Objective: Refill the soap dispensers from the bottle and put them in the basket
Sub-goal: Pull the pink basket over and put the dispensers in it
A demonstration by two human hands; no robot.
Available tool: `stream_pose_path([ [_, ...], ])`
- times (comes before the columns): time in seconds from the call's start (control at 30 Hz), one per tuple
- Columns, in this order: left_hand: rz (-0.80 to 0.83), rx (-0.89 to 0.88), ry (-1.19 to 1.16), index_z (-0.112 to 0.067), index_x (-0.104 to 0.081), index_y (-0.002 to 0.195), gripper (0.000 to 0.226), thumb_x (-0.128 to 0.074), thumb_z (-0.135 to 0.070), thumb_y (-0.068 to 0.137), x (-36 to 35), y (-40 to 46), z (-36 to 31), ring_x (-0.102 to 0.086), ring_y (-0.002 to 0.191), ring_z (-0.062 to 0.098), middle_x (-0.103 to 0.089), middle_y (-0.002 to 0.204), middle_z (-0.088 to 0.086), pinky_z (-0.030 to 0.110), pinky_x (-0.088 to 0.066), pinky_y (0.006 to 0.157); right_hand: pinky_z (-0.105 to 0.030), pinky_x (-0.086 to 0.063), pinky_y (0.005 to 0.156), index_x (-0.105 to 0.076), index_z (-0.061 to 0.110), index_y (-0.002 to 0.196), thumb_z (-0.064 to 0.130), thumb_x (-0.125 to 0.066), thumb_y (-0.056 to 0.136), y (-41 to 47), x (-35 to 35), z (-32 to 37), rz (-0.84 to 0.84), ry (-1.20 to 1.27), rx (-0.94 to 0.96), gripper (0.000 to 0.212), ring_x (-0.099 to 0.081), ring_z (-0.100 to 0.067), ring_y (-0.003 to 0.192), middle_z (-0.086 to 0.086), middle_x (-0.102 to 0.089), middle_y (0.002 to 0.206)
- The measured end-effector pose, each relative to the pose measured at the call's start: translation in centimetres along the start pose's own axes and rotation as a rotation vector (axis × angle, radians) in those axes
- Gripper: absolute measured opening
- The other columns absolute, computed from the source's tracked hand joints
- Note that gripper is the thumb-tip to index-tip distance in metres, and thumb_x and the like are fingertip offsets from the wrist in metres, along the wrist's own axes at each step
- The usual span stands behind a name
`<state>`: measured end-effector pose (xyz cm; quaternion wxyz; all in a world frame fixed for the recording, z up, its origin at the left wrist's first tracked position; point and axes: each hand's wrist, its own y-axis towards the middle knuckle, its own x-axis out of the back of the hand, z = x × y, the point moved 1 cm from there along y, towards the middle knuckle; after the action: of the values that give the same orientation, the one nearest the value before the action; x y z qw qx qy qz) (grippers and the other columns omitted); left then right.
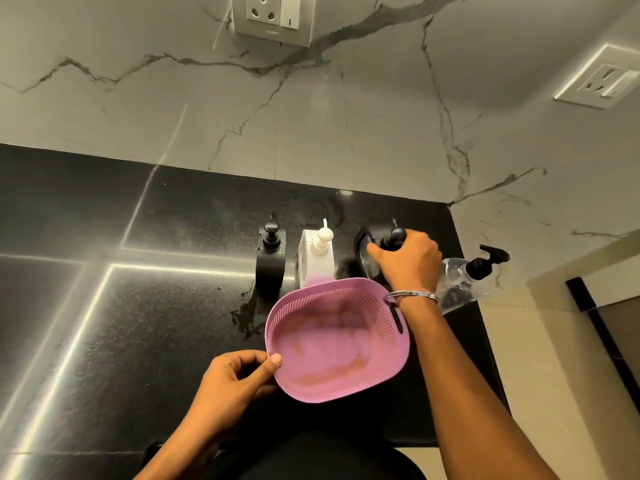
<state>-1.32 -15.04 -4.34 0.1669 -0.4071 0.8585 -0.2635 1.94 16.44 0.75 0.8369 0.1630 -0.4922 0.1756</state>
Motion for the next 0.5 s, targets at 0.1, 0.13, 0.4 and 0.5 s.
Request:
stream_pose_path([
  [0.1, 0.013, 0.027, -0.015, -0.002, -0.082, 0.093, 0.019, -0.071, -0.016, 0.097, 0.1, 0.0, 0.0, -0.08, 0.093, 0.025, -0.082, 0.094, 0.012, 0.032, -0.066, 0.084, -0.033, -0.052, 0.064, -0.07, 0.021, 0.078, 0.056, -0.083, 0.076, -1.5, 4.1, 1.8, -0.109, 0.052, 0.088, 0.037, -0.067, -0.021, 0.072, 0.002, -0.067, 0.072],
  [0.13, 0.014, 0.025, -0.018, -0.002, -0.082, 0.093, 0.019, -0.071, -0.016, 0.097, 0.0, 0.0, 0.0, -0.08, 0.093, 0.025, -0.082, 0.094, 0.012, 0.033, -0.066, 0.084, -0.033, -0.055, 0.066, -0.072, 0.021, 0.08, 0.057, -0.083, 0.075, -2.2, 5.7, 2.5, -0.142, 0.088, 0.117, 0.038, -0.067, -0.02, 0.072, 0.002, -0.069, 0.073],
  [0.4, -0.051, 0.026, -0.098, -0.002, -0.083, 0.089, 0.018, -0.071, -0.014, 0.097, -0.7, -1.0, -0.1, -0.081, 0.089, 0.024, -0.082, 0.091, 0.012, 0.027, -0.065, 0.078, -0.028, -0.057, 0.067, -0.074, 0.027, 0.085, 0.056, -0.084, 0.07, -10.4, 7.9, 1.4, 0.097, 0.138, 0.126, 0.034, -0.066, -0.004, 0.073, 0.016, -0.067, 0.074],
  [0.5, -0.066, 0.04, -0.12, -0.004, -0.083, 0.083, 0.02, -0.073, -0.016, 0.095, -1.0, -1.5, 0.5, -0.08, 0.092, 0.033, -0.081, 0.091, 0.017, 0.041, -0.064, 0.088, -0.032, -0.058, 0.069, -0.074, 0.032, 0.09, 0.059, -0.085, 0.071, -11.6, 5.1, -0.4, 0.175, 0.047, 0.094, 0.035, -0.067, -0.011, 0.076, 0.016, -0.067, 0.076],
])
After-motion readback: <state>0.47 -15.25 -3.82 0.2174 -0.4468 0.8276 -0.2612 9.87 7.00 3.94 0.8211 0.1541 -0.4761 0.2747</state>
